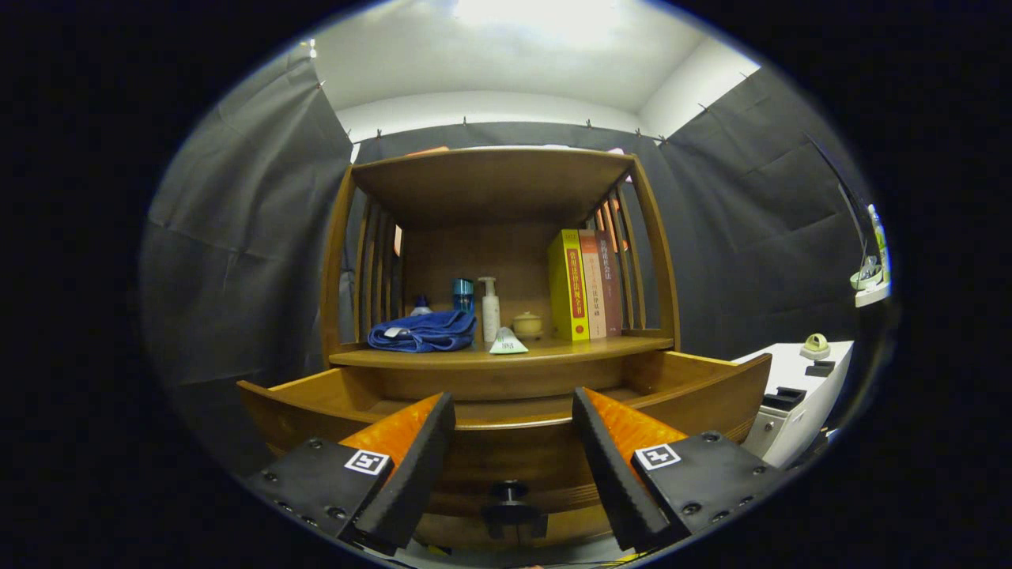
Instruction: Pull open the drawer, take out the items inside it, and place them on the countertop above the cabinet.
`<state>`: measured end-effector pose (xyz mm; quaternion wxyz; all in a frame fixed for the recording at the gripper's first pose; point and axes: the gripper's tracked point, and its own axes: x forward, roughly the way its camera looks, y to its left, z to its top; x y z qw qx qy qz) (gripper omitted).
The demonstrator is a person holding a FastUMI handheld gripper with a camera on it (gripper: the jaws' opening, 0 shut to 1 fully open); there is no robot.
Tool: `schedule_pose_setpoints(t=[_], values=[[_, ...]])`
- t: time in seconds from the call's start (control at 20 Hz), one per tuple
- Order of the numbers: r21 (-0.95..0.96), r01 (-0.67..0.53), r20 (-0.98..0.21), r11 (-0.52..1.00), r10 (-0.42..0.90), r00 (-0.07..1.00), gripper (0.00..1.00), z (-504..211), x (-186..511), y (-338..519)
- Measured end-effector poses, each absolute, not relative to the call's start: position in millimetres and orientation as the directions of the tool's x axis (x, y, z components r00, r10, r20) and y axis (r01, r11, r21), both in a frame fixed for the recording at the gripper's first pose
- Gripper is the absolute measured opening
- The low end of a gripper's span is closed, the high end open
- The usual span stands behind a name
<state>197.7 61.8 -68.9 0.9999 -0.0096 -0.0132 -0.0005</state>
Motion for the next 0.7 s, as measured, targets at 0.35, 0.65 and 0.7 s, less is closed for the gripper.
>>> schedule_pose_setpoints(t=[0.35, 0.65, 0.7], values=[[-0.017, -0.036, 0.009, 0.999, 0.037, 0.999, 0.97, -108.8, 192.0, 71.2], [0.007, -0.045, -0.008, 0.999, 0.045, 0.999, 0.97, -113.8, 194.2, 72.5], [0.009, -0.040, -0.017, 0.999, 0.041, 0.999, 0.97, -114.4, 195.3, 73.9]])
